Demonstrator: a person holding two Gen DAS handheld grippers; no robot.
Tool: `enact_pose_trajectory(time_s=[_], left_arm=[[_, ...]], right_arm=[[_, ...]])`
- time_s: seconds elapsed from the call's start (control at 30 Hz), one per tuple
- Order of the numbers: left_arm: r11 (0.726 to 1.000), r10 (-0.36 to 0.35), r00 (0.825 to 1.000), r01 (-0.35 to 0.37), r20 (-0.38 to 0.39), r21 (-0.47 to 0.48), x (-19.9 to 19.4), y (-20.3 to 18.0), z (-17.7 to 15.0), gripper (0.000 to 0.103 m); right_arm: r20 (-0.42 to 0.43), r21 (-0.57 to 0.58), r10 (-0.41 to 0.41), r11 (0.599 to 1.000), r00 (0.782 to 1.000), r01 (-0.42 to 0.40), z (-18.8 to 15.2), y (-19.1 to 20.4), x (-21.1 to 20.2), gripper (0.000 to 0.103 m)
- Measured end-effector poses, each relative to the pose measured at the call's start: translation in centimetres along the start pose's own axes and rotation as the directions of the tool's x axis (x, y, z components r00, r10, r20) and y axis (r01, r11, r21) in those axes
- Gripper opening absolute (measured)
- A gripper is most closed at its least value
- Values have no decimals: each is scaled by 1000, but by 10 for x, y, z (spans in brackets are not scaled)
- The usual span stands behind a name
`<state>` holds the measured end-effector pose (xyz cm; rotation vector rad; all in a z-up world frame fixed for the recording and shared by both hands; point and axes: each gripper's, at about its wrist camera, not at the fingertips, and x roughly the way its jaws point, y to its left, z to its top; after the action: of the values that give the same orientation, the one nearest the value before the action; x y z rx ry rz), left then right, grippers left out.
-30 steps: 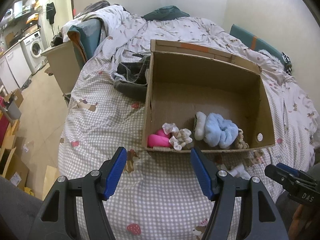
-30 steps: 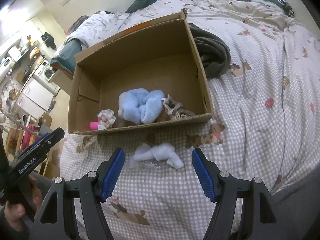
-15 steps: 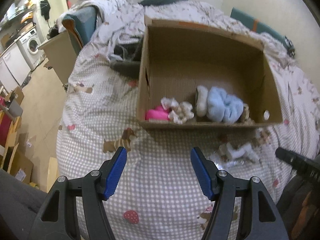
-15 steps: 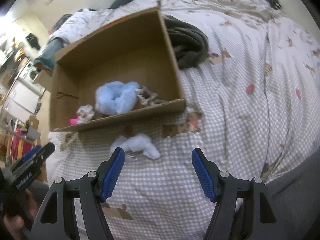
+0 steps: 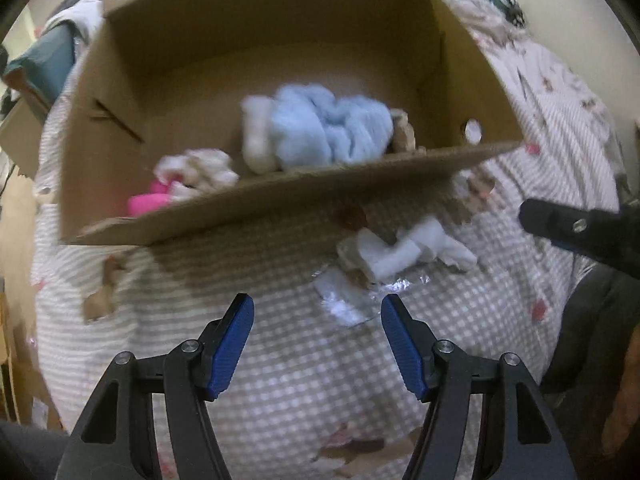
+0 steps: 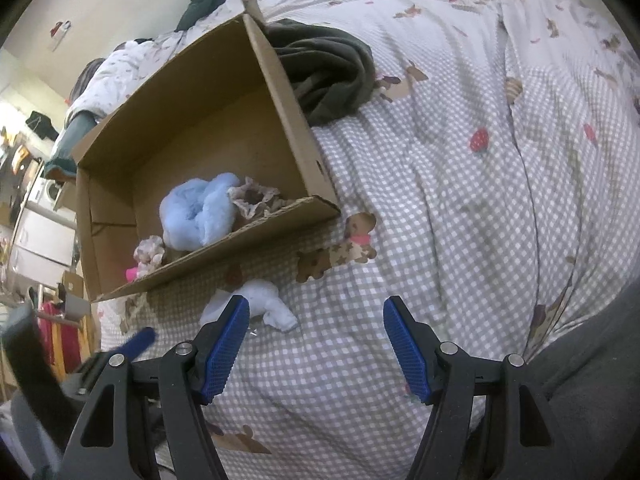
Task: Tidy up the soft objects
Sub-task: 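Move the left gripper to the clear plastic bag and grasp it, then grasp the white sock with the right gripper while the left gripper holds the plastic bag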
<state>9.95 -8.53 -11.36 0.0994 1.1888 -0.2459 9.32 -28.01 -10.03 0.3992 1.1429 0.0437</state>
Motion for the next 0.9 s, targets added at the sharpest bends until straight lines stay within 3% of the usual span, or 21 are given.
enact_pose_trajectory(time_s=[0.47,0.53,0.57,0.67,0.77,0.9], left_arm=[[996,-84,996,84,10,14,44,-7,25,63],[993,-114,993,113,17,11,45,-6,25,44],[991,-132,991,132,7,16,47,-6,25,29],[988,-152,988,152,7,11,46,-3,23,14],[986,-161,987,161,3,-42,39,9,17,12],[969,-171,984,160,-46,-187,22,39,9,11]], right_arm=[[-10,3,-12,1000,1000,12,0,1,6,73],[-10,1,-14,1000,1000,14,0,1,6,73],[-11,0,-16,1000,1000,16,0,2,7,73],[-15,-1,-17,1000,1000,17,0,2,9,73],[-15,2,-14,1000,1000,14,1,2,11,73],[-17,3,-4,1000,1000,4,3,3,12,73]])
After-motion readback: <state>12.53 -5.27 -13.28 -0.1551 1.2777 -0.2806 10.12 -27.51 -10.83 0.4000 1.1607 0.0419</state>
